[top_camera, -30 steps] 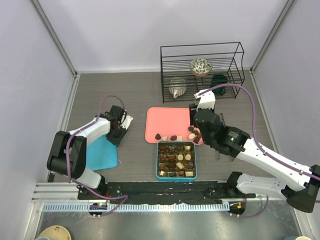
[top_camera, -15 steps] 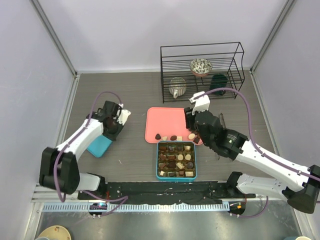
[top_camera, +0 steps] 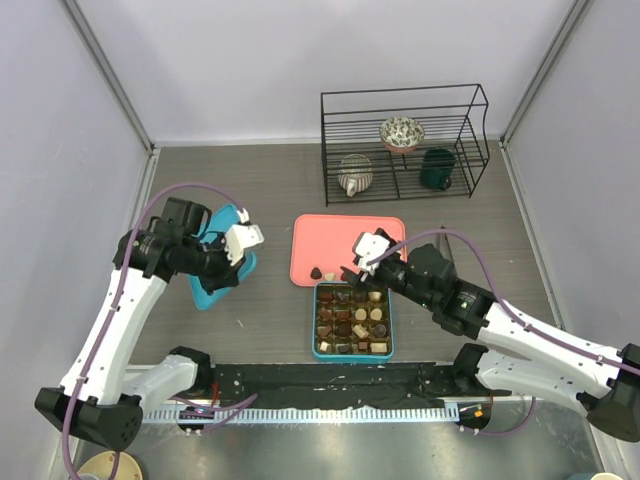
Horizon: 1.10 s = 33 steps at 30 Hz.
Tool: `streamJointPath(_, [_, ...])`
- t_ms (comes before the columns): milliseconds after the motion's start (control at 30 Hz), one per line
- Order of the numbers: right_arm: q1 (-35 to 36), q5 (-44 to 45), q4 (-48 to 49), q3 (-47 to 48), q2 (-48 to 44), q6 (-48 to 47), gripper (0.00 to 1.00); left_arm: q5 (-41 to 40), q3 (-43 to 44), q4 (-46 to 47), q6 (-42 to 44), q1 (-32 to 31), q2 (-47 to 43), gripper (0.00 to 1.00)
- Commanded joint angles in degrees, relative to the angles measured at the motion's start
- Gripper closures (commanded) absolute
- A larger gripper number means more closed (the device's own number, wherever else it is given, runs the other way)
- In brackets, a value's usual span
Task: Pack the chocolate
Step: Pick up the box lid from the center of the board.
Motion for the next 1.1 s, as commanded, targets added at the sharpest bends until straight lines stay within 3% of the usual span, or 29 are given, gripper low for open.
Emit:
streamJointPath(0, [0.8, -9.0, 2.4, 1.0, -0.4, -10.6, 0.28, 9.1, 1.7, -17.8, 16.4, -1.9, 0.9, 1.0])
streamJointPath(167, [4.4, -8.9, -0.4, 0.4, -3.3, -16.4, 0.29, 8.5, 1.4, -22.3, 20.0, -4.4, 0.9, 1.0])
streamJointPath(300, [10.4, -0.8, -12.7, 6.2, -0.1, -21.1, 0.32, 8.0, 0.5, -22.3, 20.6, -8.8, -0.6, 1.0])
streamJointPath(733, [13.2, -4.1, -14.6, 8.5, -5.0, -27.4, 0.32, 10.0, 0.2, -22.2, 23.3, -21.2, -0.5, 1.0])
streamJointPath(1067, [14.7, -8.2, -18.6, 8.9, -3.9, -27.7, 0.33, 8.3, 0.7, -22.2, 24.0, -25.4, -1.0, 1.0])
